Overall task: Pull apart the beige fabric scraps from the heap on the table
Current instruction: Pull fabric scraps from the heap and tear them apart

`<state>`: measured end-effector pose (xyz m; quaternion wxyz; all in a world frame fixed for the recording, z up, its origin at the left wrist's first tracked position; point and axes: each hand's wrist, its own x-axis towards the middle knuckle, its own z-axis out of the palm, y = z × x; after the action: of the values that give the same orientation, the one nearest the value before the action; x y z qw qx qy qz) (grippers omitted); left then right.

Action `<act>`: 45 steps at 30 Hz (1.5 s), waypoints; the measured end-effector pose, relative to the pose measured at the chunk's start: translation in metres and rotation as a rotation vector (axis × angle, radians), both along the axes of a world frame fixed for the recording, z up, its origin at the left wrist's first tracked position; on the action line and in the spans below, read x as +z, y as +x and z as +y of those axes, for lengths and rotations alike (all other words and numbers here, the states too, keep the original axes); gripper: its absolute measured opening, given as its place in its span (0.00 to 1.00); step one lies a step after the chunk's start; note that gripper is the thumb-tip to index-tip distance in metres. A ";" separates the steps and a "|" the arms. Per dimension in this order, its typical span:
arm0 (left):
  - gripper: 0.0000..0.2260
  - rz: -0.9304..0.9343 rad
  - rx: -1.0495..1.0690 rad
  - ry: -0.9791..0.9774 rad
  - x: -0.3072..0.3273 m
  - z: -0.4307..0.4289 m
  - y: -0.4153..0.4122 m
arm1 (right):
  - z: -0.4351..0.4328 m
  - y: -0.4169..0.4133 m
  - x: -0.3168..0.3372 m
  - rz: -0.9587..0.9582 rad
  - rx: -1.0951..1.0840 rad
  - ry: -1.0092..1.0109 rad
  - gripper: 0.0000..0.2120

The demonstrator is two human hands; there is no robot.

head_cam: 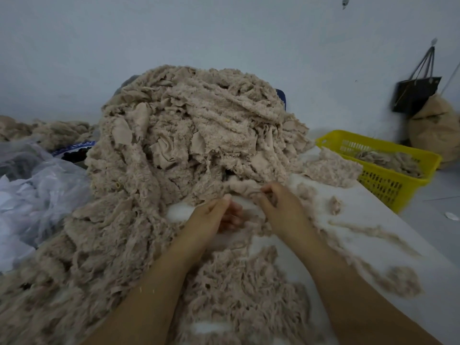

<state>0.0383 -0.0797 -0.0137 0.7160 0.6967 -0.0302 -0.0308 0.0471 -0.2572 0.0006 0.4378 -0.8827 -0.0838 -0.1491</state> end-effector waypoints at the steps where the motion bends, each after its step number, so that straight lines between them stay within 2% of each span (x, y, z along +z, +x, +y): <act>1: 0.20 0.021 -0.040 -0.030 0.001 -0.001 -0.001 | 0.006 -0.004 0.005 -0.060 0.056 0.045 0.04; 4: 0.18 0.059 -0.098 -0.262 0.002 0.000 0.001 | 0.027 -0.017 0.005 -0.032 0.352 -0.075 0.06; 7: 0.12 0.130 0.011 -0.573 0.008 0.008 0.006 | 0.033 -0.019 -0.003 0.114 0.509 -0.226 0.07; 9: 0.08 0.113 0.030 -0.658 0.013 0.013 0.007 | 0.029 -0.018 -0.005 0.182 0.510 -0.191 0.10; 11: 0.05 0.089 0.049 -0.657 0.018 0.014 0.005 | 0.026 -0.018 -0.003 0.234 0.468 -0.026 0.11; 13: 0.03 0.052 0.075 -0.482 0.019 0.008 0.000 | 0.025 -0.016 -0.001 0.272 0.386 0.194 0.17; 15: 0.07 -0.038 0.086 -0.047 0.013 0.001 -0.007 | 0.025 -0.015 -0.002 0.320 0.352 0.369 0.25; 17: 0.06 -0.210 -0.043 0.378 0.004 -0.004 -0.011 | 0.027 -0.016 -0.003 0.337 0.358 0.409 0.24; 18: 0.07 -0.271 -0.135 0.484 0.002 -0.007 -0.012 | 0.028 -0.016 -0.002 0.317 0.358 0.403 0.20; 20: 0.14 -0.304 -0.183 0.558 0.003 -0.008 -0.012 | 0.029 -0.015 0.000 0.253 0.299 0.441 0.12; 24: 0.09 -0.290 0.019 0.632 0.000 0.000 0.000 | 0.021 -0.011 0.006 0.206 0.124 0.678 0.18; 28: 0.07 -0.133 0.214 0.482 -0.004 0.007 0.009 | 0.013 -0.008 0.009 0.228 -0.016 0.775 0.24; 30: 0.09 -0.032 0.273 0.361 -0.002 0.010 0.009 | 0.012 -0.006 0.011 0.250 -0.027 0.896 0.25; 32: 0.11 0.067 0.349 0.176 0.000 0.013 0.008 | 0.009 -0.004 0.013 0.265 -0.015 1.052 0.24; 34: 0.11 0.152 0.401 -0.085 0.005 0.015 0.009 | 0.006 -0.002 0.012 0.267 -0.021 1.074 0.21; 37: 0.09 0.241 0.333 -0.508 0.015 0.013 0.007 | 0.006 -0.001 0.008 0.243 -0.038 0.878 0.18; 39: 0.11 0.245 0.223 -0.671 0.020 0.012 0.003 | 0.010 -0.005 0.006 0.210 0.034 0.697 0.16; 41: 0.13 0.222 0.103 -0.761 0.021 0.011 0.000 | 0.015 -0.012 0.006 0.238 0.204 0.561 0.18; 43: 0.16 0.222 0.063 -0.779 0.022 0.011 -0.002 | 0.021 -0.015 0.005 0.295 0.363 0.372 0.15; 45: 0.18 0.234 0.067 -0.813 0.022 0.010 -0.003 | 0.026 -0.013 -0.002 0.317 0.392 0.146 0.12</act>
<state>0.0356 -0.0693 0.0088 0.9318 0.3499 0.0642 -0.0722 0.0342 -0.2316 -0.0011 0.5285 -0.8279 -0.1727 0.0732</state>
